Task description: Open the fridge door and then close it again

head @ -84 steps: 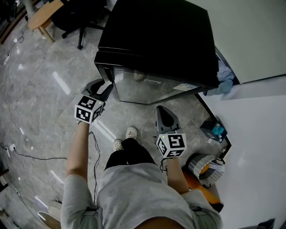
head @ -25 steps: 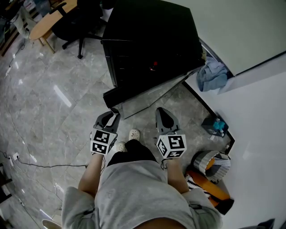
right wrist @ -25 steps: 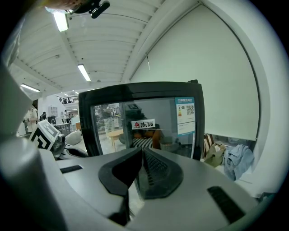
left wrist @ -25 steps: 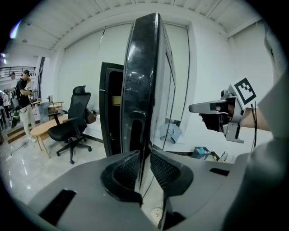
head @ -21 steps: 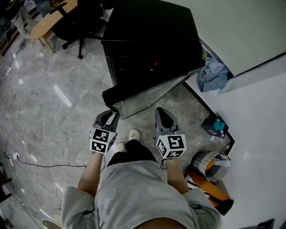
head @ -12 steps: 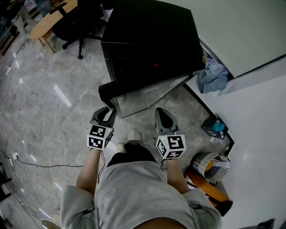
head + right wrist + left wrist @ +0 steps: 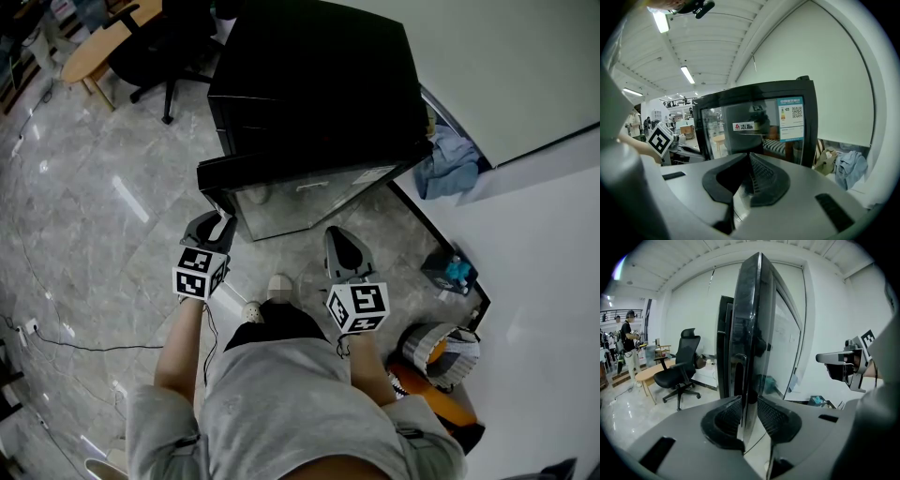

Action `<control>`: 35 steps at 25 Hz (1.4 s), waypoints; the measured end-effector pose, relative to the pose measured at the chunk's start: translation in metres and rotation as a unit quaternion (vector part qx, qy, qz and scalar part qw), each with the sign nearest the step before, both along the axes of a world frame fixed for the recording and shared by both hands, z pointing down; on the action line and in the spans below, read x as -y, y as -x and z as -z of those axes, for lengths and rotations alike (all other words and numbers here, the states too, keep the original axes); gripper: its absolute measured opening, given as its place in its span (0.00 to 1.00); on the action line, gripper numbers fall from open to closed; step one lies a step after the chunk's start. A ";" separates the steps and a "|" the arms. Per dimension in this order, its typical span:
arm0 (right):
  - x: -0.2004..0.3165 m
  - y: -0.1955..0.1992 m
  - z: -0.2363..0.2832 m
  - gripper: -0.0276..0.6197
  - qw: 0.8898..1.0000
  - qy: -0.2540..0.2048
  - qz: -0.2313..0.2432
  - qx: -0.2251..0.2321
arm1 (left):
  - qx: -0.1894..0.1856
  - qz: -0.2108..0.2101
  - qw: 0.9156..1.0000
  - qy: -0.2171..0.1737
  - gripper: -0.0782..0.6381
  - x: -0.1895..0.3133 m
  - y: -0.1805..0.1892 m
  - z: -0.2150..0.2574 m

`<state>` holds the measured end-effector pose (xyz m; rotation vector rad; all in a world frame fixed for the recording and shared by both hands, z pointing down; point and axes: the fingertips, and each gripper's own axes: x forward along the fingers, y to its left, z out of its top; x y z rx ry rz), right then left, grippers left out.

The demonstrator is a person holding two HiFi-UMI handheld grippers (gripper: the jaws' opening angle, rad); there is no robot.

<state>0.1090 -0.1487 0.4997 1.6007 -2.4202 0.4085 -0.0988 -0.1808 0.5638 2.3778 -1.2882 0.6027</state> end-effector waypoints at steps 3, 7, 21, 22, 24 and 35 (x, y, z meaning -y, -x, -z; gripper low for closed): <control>0.006 0.001 -0.001 0.08 1.000 0.000 0.003 -0.001 | 0.002 -0.001 1.000 -0.001 0.25 0.012 0.003 0.000; 0.012 -0.001 -0.001 0.08 1.000 0.001 0.006 -0.002 | 0.004 -0.002 1.000 -0.003 0.25 0.027 0.007 -0.001; 0.033 -0.011 -0.006 0.08 1.000 0.007 0.009 -0.004 | 0.021 -0.007 1.000 -0.014 0.26 0.086 0.017 -0.003; 0.035 -0.011 -0.006 0.08 1.000 0.008 0.008 -0.004 | 0.023 -0.006 1.000 -0.015 0.26 0.089 0.017 -0.003; 0.038 -0.013 -0.006 0.08 1.000 0.009 0.008 -0.004 | 0.027 -0.005 1.000 -0.015 0.26 0.094 0.018 -0.004; 0.047 -0.016 -0.007 0.08 1.000 0.009 0.008 -0.003 | 0.027 -0.004 0.999 -0.018 0.26 0.106 0.016 -0.003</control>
